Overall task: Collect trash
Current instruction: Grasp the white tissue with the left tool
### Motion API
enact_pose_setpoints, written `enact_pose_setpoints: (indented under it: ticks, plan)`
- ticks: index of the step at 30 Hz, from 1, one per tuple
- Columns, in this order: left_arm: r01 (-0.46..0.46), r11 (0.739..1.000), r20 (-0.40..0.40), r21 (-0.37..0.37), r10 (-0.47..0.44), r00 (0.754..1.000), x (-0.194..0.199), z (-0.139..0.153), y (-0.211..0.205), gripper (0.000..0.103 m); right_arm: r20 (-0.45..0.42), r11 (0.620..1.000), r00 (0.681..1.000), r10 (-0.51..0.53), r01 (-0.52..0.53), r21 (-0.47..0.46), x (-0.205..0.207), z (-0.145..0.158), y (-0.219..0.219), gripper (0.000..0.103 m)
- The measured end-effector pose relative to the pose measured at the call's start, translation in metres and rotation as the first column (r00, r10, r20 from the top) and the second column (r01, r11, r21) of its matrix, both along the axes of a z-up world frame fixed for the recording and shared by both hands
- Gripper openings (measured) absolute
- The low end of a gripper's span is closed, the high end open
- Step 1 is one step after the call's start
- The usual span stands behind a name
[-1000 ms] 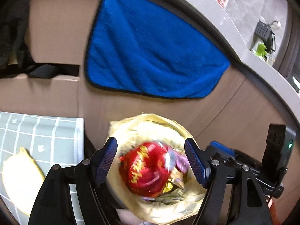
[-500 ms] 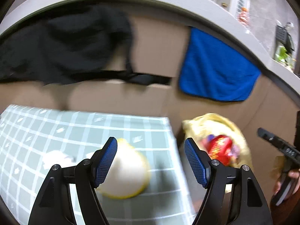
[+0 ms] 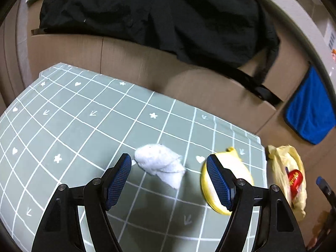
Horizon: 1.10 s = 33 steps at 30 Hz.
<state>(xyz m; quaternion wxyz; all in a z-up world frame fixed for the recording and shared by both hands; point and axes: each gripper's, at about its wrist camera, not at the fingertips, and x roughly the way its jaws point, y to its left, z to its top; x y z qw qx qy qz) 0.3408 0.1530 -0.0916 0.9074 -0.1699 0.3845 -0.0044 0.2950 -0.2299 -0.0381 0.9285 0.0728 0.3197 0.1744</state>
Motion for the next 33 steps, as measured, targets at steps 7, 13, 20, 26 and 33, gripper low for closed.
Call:
enact_pose_setpoints:
  ticks: [7,13,20,26,33]
  plan:
    - [-0.002,0.999,-0.058,0.032,0.004,0.998,0.027,-0.018,-0.011,0.063,-0.011,0.997,0.999,0.048,-0.049,-0.059,-0.005,-0.003,0.035,0.036]
    - [-0.007,1.000,-0.115,0.006,0.007,0.993,0.033,-0.033,0.001,0.040,-0.034,0.986,0.994,0.105,-0.108,-0.127,-0.010,-0.011,0.064,0.036]
    - [0.039,0.999,-0.054,-0.026,-0.041,0.998,0.004,-0.014,0.020,0.017,-0.096,0.974,0.977,0.190,-0.200,-0.103,0.008,-0.022,0.105,0.036]
    - [0.126,0.991,0.050,0.044,-0.128,0.990,-0.044,0.022,0.024,0.017,-0.172,0.979,0.968,0.183,-0.195,-0.056,0.039,-0.045,0.135,0.036]
    - [0.143,0.988,0.073,0.065,-0.148,0.986,-0.082,0.031,0.034,0.017,-0.258,0.991,0.964,0.070,-0.096,-0.092,0.076,-0.074,0.148,0.037]
